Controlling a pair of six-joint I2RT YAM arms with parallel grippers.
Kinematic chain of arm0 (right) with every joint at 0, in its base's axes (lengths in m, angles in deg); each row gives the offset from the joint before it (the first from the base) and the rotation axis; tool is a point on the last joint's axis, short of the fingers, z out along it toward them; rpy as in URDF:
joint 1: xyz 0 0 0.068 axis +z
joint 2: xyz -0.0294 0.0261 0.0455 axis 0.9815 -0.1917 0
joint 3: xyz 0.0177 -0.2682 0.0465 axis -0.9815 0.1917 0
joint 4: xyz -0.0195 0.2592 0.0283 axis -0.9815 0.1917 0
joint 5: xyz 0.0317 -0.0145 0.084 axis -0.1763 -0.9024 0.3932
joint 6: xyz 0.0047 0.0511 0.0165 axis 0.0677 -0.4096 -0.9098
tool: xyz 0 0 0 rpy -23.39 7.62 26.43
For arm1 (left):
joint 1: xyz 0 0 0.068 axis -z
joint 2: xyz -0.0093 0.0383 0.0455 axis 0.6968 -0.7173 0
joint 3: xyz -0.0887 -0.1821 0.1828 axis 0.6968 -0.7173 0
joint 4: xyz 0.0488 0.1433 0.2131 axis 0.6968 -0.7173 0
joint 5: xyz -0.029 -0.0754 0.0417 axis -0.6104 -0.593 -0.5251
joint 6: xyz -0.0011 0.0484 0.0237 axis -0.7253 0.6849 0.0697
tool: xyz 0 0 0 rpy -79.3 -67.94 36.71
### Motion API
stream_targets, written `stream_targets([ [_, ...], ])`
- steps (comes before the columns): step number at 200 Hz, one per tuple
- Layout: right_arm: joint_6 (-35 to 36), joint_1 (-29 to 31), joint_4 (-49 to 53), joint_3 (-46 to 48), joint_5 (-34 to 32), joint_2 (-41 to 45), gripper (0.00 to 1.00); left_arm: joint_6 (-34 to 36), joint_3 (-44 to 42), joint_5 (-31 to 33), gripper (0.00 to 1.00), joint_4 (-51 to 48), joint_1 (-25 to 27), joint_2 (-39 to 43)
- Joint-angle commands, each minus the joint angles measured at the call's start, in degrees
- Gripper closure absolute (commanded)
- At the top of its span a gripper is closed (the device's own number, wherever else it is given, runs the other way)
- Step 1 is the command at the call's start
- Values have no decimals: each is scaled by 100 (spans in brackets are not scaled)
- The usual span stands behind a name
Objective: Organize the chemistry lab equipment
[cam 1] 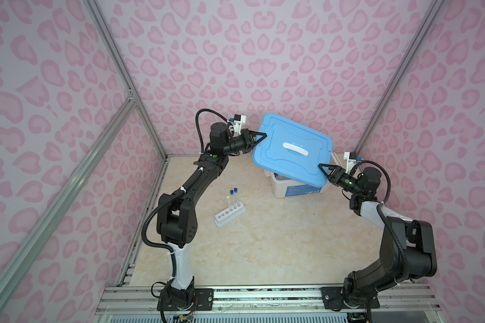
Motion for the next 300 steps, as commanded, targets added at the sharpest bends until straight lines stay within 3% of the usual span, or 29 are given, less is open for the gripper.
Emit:
stream_targets([
  [1, 497, -23, 295, -202, 306, -23, 54, 272, 89, 108, 92, -88, 45, -203],
  [46, 860, -103, 1127, -652, 146, -201, 56, 534, 121, 303, 85, -385, 104, -382],
  [109, 458, -250, 854, -797, 42, -586, 58, 889, 244, 531, 72, -954, 141, -651],
  [139, 371, -272, 804, -874, 40, -710, 58, 949, 382, 614, 69, -1096, 158, -826],
  [241, 1137, -351, 2225, -1643, -149, -893, 60, 1489, 654, 994, 65, -1906, 262, -870],
  [300, 1092, -480, 2309, -1721, -209, -998, 62, 1748, 733, 1282, 58, -2274, 293, -837],
])
